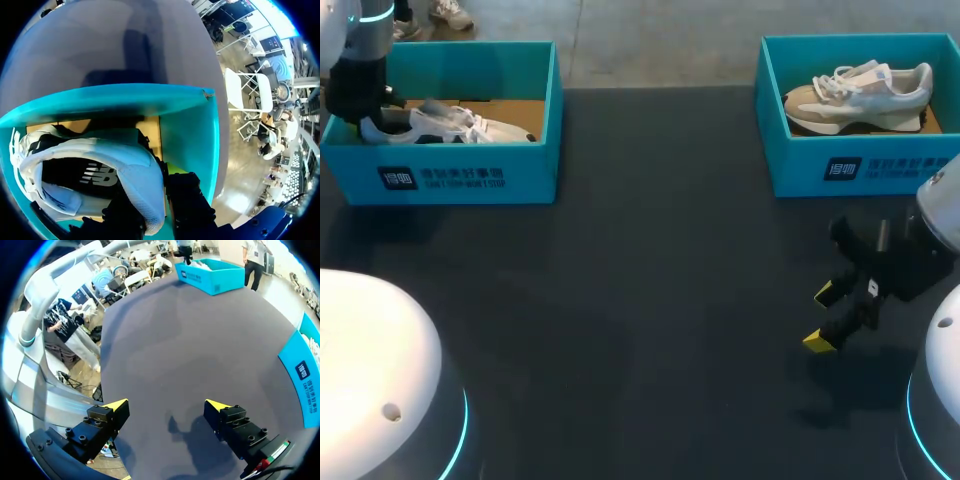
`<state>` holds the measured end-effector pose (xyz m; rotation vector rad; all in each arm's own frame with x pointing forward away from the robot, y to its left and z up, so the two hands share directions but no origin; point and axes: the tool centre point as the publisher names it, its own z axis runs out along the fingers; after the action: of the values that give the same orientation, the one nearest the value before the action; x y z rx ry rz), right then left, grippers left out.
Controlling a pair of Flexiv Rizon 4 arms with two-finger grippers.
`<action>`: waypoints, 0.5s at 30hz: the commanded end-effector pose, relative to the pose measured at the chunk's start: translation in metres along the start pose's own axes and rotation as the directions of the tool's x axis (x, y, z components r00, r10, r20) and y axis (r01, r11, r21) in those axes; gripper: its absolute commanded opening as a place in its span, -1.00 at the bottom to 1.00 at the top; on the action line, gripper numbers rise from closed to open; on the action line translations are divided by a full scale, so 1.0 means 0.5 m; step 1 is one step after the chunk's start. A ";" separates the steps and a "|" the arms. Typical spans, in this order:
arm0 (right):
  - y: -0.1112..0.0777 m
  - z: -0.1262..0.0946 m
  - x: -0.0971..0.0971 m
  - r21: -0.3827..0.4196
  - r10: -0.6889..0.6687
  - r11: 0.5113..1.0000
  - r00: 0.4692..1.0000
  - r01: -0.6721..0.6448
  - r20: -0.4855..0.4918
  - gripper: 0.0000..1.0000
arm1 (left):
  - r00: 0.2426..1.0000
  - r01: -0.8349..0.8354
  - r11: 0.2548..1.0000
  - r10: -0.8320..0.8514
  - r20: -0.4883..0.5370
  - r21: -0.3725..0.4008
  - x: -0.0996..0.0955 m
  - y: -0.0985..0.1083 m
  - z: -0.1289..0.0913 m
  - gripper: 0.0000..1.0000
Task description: Take the shoe out of the shoebox, open the shoe tongue, remove and reinsert the insole, then place the shoe into the shoebox
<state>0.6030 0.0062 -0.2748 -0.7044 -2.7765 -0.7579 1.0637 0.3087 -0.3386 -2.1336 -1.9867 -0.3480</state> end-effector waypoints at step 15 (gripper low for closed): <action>-0.002 0.000 0.003 -0.001 0.000 1.000 1.000 0.000 0.003 1.00 | 1.000 0.011 0.999 -0.012 0.015 0.035 -0.014 0.025 0.024 -1.00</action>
<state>0.6030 0.0062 -0.2748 -0.7044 -2.7765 -0.7579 1.0686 0.3050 -0.3508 -2.1174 -2.0030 -0.3147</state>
